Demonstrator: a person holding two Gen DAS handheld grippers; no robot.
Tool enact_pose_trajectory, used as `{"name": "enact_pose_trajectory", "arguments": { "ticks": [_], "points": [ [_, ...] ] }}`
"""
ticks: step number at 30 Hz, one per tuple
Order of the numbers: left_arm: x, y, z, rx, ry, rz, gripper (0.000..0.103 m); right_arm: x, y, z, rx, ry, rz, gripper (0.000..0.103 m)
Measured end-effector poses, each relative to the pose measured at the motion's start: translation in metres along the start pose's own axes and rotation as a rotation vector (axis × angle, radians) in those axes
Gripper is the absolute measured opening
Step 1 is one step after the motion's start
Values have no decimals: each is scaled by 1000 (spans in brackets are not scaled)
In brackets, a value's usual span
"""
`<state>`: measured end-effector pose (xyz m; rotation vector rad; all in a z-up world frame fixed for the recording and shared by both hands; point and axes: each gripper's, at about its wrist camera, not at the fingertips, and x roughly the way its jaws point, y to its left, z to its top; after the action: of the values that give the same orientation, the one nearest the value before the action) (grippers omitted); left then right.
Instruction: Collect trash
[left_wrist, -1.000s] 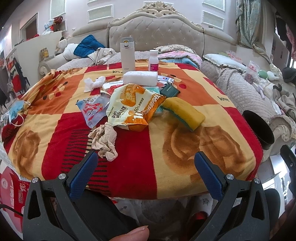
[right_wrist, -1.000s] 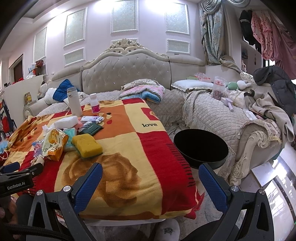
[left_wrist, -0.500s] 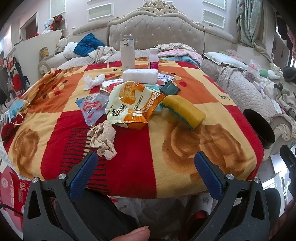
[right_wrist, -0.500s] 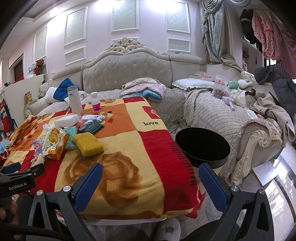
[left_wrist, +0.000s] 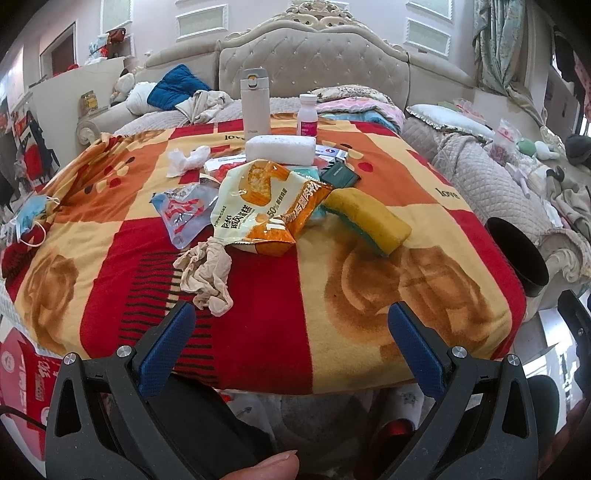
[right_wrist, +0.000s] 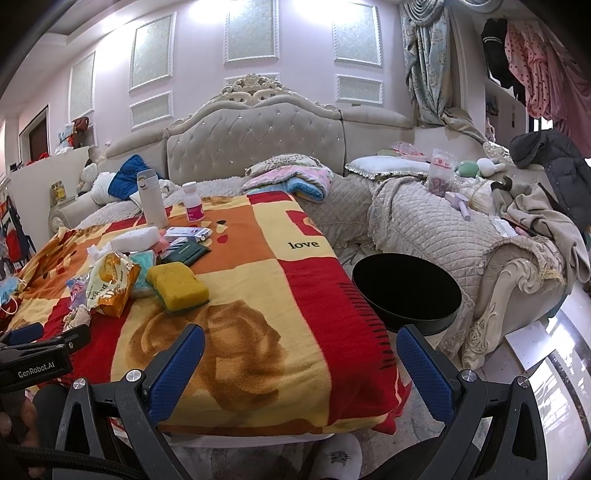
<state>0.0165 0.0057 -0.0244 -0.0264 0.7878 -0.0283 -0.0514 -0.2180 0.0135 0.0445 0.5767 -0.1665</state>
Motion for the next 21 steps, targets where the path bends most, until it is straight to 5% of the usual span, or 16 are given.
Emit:
{"name": "enact_pose_trajectory", "arguments": {
  "ticks": [21],
  "points": [
    [-4, 1, 1, -5, -16, -7, 103, -3, -2, 0, 2, -16, -1, 103]
  ]
}}
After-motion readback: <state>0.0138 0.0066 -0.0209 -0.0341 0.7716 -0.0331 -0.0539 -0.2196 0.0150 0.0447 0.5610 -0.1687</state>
